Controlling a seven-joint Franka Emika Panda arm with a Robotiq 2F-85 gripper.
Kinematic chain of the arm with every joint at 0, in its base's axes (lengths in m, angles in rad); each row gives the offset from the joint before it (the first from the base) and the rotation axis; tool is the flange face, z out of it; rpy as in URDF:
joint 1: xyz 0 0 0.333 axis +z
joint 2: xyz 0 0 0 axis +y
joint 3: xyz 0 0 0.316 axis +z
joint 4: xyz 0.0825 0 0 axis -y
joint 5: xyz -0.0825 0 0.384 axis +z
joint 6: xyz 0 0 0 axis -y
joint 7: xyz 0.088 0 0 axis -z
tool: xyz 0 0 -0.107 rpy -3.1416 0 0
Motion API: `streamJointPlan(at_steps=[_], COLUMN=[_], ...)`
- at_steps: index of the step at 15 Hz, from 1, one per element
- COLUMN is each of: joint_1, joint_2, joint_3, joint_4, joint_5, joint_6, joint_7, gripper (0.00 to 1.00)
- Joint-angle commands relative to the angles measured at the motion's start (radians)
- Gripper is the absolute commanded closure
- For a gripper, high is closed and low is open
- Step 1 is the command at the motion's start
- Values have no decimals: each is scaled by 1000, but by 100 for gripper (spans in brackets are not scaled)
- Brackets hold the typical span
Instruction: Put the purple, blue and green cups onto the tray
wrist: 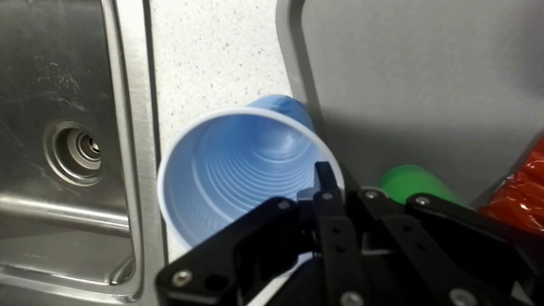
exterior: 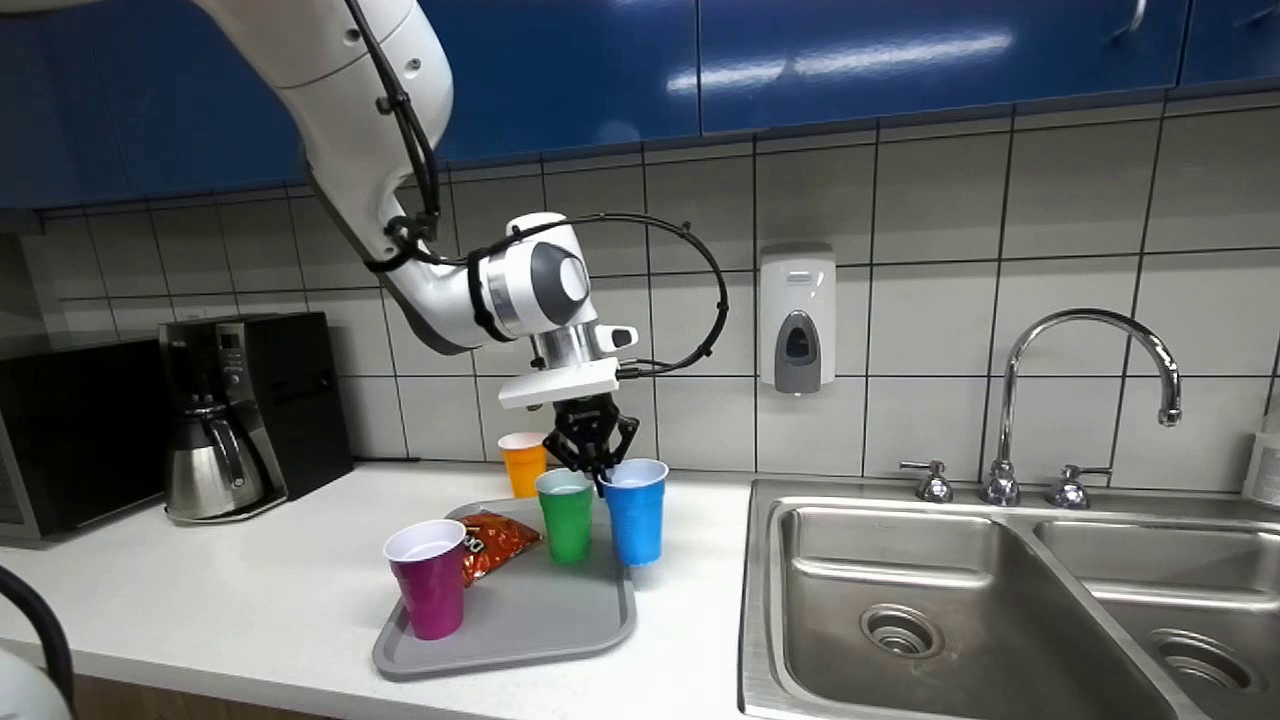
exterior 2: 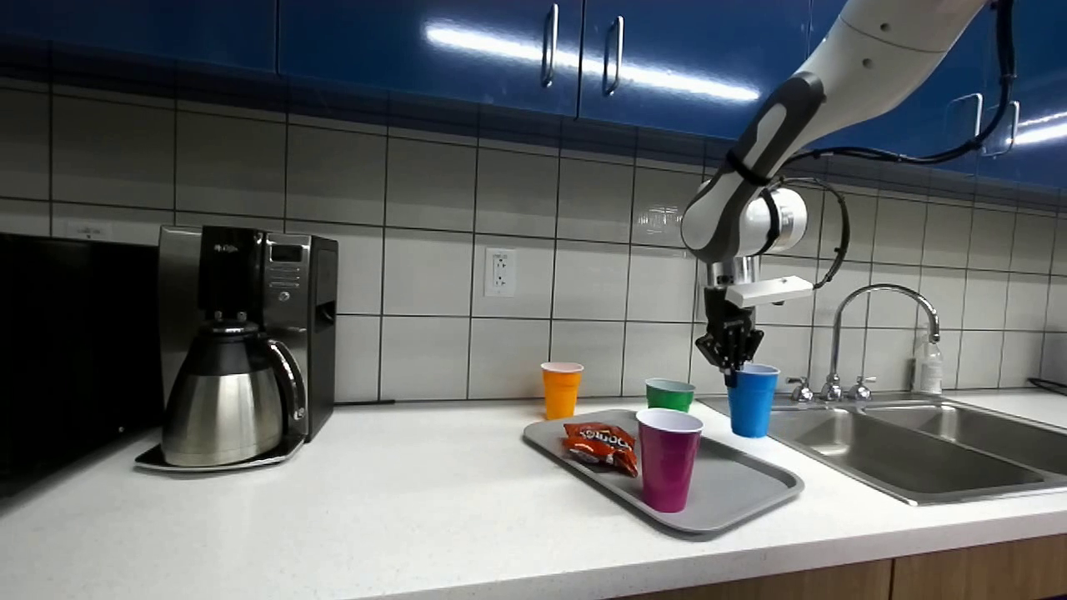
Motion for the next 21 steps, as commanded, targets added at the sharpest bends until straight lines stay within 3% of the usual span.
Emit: streamJointPlan(at_steps=[1, 7, 11, 21], joint_1=[3, 18, 28, 42], joint_2=[-114, -177, -190, -151], joint_3=[32, 66, 79, 84], joint_4=[-99, -195, -246, -263], joint_5=[-15, 8, -33, -80], joint_6=[-28, -23, 14, 111], joint_7=[-36, -39, -15, 40], gripper=[99, 99, 99, 99])
